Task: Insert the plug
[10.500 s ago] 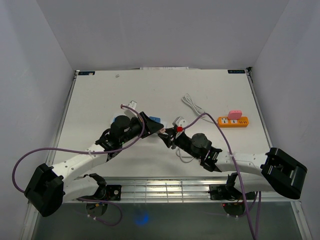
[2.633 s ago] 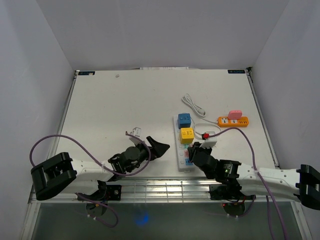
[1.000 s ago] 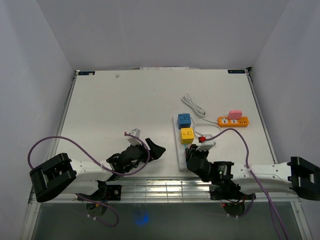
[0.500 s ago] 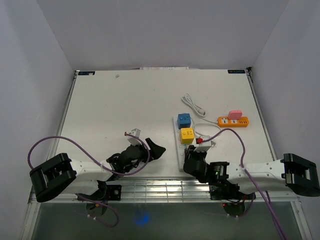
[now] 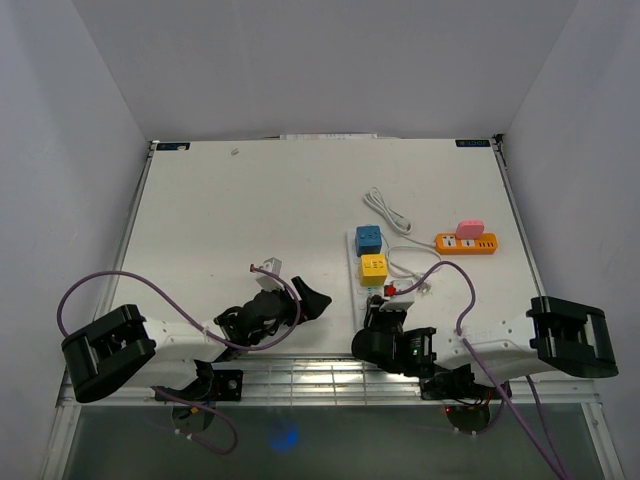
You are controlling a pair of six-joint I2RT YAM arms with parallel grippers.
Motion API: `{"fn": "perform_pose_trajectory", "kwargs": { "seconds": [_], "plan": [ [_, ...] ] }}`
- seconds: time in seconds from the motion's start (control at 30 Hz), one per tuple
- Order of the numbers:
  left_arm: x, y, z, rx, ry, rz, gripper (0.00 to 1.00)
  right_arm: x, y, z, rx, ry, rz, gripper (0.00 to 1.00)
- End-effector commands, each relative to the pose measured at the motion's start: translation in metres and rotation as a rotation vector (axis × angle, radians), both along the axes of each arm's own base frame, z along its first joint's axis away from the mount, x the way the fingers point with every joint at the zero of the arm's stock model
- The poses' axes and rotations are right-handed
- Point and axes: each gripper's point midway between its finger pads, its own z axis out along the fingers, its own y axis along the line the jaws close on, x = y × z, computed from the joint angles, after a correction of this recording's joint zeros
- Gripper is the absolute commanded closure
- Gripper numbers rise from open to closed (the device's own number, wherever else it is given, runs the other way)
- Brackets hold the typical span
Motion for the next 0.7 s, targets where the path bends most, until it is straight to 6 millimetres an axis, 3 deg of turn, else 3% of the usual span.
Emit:
{"fn": "perform_pose_trajectory", "kwargs": {
  "seconds": [0.0, 0.23, 0.67],
  "plan": [
    [0.006, -0.009, 0.016, -0.03, -0.028, -0.008, 0.03, -0.012, -0.025, -0.038, -0.179, 0.083, 0.01, 0.92],
    [0.005, -0.012, 0.014, -0.028, -0.023, -0.016, 0.03, -0.018, -0.022, -0.049, -0.229, 0.122, 0.015, 0.92],
    [0.005, -0.014, 0.019, -0.036, -0.033, -0.028, 0.03, -0.035, -0.001, -0.065, -0.258, 0.25, 0.204, 0.92]
  ]
}}
